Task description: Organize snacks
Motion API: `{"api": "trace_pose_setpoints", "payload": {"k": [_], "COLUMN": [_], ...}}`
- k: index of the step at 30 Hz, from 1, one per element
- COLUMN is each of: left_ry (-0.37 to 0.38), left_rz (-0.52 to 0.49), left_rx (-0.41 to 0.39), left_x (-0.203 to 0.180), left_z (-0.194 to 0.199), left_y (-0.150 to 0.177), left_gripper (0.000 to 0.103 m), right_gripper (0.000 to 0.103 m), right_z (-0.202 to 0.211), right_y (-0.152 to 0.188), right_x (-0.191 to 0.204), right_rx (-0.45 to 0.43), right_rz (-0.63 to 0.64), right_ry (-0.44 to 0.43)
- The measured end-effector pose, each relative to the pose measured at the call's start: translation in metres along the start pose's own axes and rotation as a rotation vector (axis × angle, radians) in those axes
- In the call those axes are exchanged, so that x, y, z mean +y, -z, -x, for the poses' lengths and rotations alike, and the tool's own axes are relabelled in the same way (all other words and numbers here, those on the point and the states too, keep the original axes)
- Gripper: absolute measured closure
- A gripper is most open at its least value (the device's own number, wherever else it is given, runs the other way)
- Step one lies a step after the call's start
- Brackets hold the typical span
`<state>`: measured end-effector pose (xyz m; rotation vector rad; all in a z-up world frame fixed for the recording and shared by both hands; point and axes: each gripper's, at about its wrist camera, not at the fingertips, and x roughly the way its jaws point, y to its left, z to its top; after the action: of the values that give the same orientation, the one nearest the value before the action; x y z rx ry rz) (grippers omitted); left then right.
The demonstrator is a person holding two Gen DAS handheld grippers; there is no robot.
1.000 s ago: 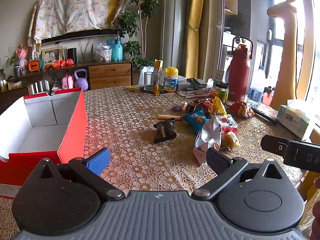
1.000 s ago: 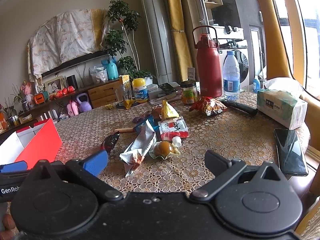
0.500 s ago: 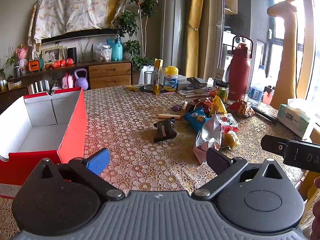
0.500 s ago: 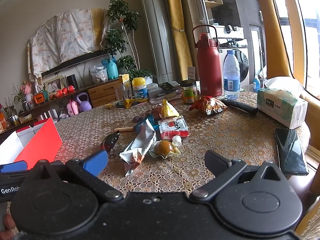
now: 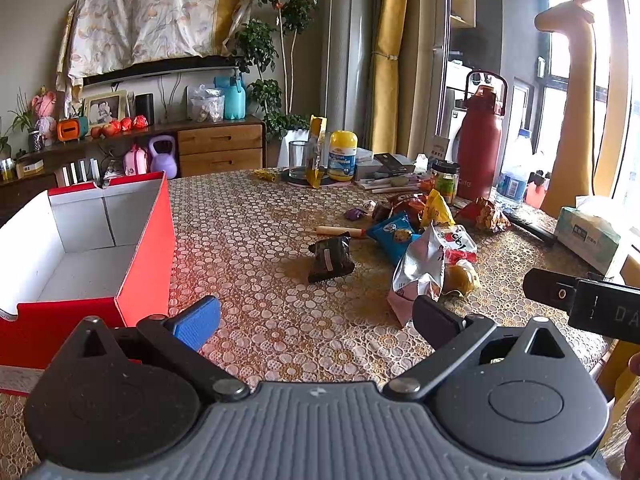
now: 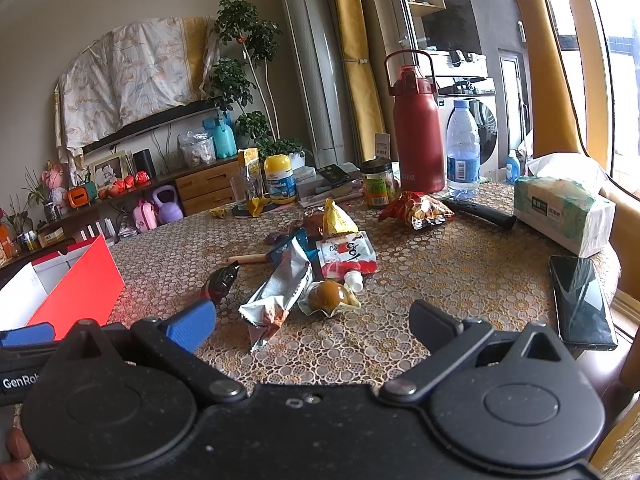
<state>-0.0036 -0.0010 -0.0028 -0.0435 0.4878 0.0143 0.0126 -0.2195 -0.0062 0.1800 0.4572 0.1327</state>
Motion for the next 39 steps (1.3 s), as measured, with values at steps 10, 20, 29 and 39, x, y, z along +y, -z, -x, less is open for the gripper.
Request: {"api": "trace_pose_setpoints", "payload": {"k": [10, 20, 29, 39], "left_ry": [-0.001, -0.001, -0.001, -0.008], "left_rz": [0.001, 0.001, -0.003, -0.013], "left_rx": [0.002, 0.006, 0.020, 0.039], "left_x": [0.000, 0.002, 0.001, 0.001], "left_z": [-0.002, -0.005, -0.011, -0.018], "left_y": [0.000, 0.004, 0.006, 0.005], "left_gripper": [0.000, 0.000, 0.000, 0.000], "right_gripper": [0.000, 0.000, 0.000, 0.000], "right_z": [0.000, -0.001, -0.006, -0.012], "right_y": [0.000, 0.001, 0.006, 0.007], "right_x": [0.000, 0.000, -0.002, -0.003], "right_rx": [0.001, 0.005, 0.015, 0.030], "right_rz": [0.000, -0.002, -0.007, -0.011], "right_ry": [0.000, 0.001, 0.002, -0.010]}}
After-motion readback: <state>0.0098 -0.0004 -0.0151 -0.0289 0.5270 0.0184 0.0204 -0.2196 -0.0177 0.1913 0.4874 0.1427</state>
